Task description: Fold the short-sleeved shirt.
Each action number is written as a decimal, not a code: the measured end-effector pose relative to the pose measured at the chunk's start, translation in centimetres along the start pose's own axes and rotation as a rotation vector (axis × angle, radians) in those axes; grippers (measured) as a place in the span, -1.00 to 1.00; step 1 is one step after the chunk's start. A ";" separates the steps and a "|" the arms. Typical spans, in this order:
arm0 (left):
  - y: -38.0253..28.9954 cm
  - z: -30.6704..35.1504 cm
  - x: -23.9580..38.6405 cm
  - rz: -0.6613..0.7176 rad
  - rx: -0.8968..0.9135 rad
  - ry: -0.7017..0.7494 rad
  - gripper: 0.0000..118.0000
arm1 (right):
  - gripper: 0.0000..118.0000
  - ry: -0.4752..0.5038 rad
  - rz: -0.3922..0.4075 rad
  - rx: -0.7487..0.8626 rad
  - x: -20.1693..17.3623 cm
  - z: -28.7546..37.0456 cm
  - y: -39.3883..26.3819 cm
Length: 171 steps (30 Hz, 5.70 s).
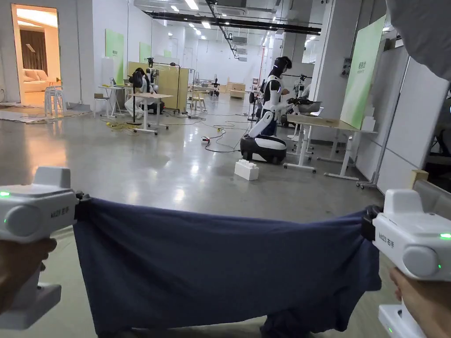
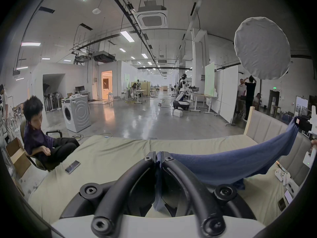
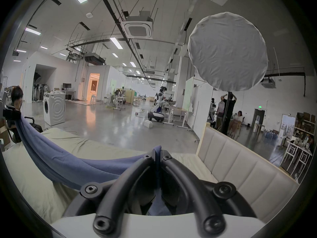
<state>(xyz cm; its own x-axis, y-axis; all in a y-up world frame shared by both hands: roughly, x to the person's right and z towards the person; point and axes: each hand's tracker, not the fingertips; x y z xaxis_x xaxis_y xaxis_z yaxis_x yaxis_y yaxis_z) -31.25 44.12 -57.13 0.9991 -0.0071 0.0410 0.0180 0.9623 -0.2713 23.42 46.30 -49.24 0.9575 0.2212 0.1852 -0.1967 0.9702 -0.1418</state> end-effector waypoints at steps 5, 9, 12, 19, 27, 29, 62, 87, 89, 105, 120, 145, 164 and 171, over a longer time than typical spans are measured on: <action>-4.7 4.5 0.0 -0.008 -0.016 -0.024 -0.91 | -0.93 0.014 0.002 -0.045 0.1 5.7 -4.0; -8.6 8.0 -0.8 0.003 -0.031 -0.026 -0.91 | -0.93 0.033 0.009 -0.103 0.0 9.8 -7.6; -11.7 10.5 -1.3 0.015 -0.063 -0.036 -0.91 | -0.93 0.035 0.028 -0.141 -0.4 12.8 -10.1; -20.9 15.4 -2.2 -0.001 -0.245 -0.046 -0.91 | -0.93 0.108 0.039 -0.344 -1.5 18.4 -18.0; -31.0 17.0 -3.0 0.008 -0.483 -0.058 -0.91 | -0.93 0.165 0.029 -0.618 -2.4 21.2 -27.5; -32.5 16.9 -3.1 0.012 -0.527 -0.062 -0.91 | -0.93 0.172 0.046 -0.655 -2.7 21.5 -29.4; -26.8 12.5 0.0 0.000 -0.296 -0.054 0.04 | 0.53 0.014 -0.021 -0.358 -7.1 17.4 -23.4; -23.1 13.2 4.0 0.011 -0.144 -0.011 -0.98 | -0.99 0.013 -0.104 -0.011 -11.8 14.9 -18.7; -24.2 13.3 2.5 0.023 -0.219 -0.008 -0.98 | -0.99 0.017 -0.100 -0.024 -11.8 14.9 -19.0; -34.6 12.1 -3.6 0.163 -0.801 0.066 -0.01 | -0.99 0.068 -0.072 -0.143 -12.7 14.7 -21.9; -38.0 14.1 -2.3 0.081 -0.877 0.119 0.08 | -0.99 0.092 -0.058 -0.215 -13.0 15.4 -23.9; -34.6 16.0 -3.1 0.119 -0.761 0.021 -0.84 | -0.98 0.082 -0.028 -0.489 -7.2 17.9 -26.6; -35.7 15.6 -2.2 0.104 -0.785 0.035 -0.84 | -0.04 0.102 -0.110 -0.957 -3.6 19.4 -36.9; -36.0 15.6 -2.0 0.101 -0.786 0.022 -0.84 | -0.94 0.117 -0.084 -0.973 -2.9 19.5 -36.3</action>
<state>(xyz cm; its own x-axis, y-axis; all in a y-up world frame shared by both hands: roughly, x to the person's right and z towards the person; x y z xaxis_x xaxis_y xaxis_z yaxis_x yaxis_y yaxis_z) -34.46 13.74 -32.43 0.9977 0.0565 -0.0368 -0.0596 0.4843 -0.8729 23.62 12.41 -25.67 0.9856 0.0929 0.1410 0.0822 0.4657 -0.8811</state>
